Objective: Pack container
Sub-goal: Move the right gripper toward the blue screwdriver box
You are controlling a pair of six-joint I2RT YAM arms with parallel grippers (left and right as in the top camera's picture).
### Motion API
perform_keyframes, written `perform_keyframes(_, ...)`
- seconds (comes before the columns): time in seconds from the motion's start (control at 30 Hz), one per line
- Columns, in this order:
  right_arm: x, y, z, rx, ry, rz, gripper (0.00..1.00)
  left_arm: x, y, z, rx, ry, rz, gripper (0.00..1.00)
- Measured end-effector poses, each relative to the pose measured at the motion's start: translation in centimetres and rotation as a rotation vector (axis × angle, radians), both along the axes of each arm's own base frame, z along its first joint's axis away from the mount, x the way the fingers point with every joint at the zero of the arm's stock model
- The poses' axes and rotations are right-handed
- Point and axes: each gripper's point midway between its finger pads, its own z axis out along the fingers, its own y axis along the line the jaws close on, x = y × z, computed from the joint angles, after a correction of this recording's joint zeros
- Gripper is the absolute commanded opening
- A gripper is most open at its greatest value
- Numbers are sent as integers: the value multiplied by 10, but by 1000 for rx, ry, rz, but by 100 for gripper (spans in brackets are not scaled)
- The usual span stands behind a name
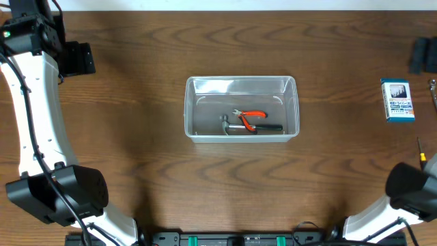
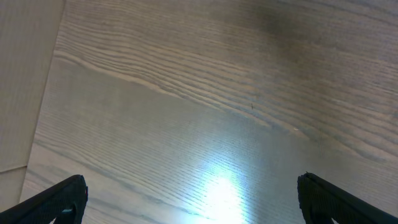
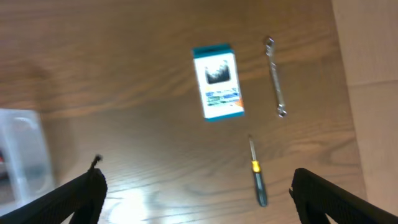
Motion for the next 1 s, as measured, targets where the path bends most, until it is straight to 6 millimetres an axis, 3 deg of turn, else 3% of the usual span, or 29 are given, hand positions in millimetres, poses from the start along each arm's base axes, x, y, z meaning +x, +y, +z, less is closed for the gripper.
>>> perform_keyframes(0.17, -7, -37, -17, 36, 21, -61, 99, 0, 0, 0, 0, 0, 0, 98)
perform_keyframes(0.27, -6, -46, -28, 66, 34, -55, 99, 0, 0, 0, 0, 0, 0, 98)
perform_keyframes(0.53, 13, -45, -96, 133, 204, 97, 99, 0, 0, 0, 0, 0, 0, 98)
perform_keyframes(0.67, 30, -47, -119, 120, 229, 150, 98, 0, 0, 0, 0, 0, 0, 98)
perform_keyframes(1.0, 58, -62, -134, 42, 189, 230, 99, 0, 0, 0, 0, 0, 0, 98)
